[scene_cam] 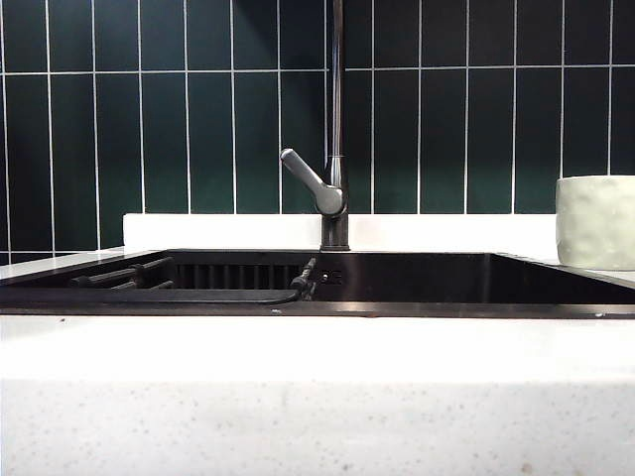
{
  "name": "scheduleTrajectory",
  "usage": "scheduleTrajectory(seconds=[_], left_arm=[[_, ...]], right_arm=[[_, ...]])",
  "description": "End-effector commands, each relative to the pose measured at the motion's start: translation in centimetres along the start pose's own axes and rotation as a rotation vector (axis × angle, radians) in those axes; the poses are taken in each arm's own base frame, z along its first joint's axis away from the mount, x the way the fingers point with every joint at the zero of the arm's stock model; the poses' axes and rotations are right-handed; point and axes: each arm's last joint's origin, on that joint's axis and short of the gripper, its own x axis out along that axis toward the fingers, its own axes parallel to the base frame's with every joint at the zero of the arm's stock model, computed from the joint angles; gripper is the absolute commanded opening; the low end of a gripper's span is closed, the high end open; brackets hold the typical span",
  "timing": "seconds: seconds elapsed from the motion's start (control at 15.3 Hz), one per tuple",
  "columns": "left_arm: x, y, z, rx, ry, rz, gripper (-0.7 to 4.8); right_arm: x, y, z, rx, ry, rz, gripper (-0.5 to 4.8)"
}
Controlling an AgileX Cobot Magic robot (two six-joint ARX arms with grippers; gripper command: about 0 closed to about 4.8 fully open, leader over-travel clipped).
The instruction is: Pick up the mug next to the sink, go to the faucet to get some water, pour the water into the sink, and finally put the mug back to its place.
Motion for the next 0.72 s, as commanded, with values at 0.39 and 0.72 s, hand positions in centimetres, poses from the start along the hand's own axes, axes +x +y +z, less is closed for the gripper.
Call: scheduleTrajectory(seconds=[0.39, 0.72], left_arm=[[0.2, 0.1, 0.0, 0.095, -0.066, 0.013, -0.06], [1.0, 1.0, -3.0, 0.081, -0.017, 0.152, -0.06]], right_arm=[[-4.0, 0.5, -7.8, -0.072, -0.062, 0.021, 0.52], [-2.7, 0.3, -13.9, 0.061, 0.066, -0.18, 0.52]])
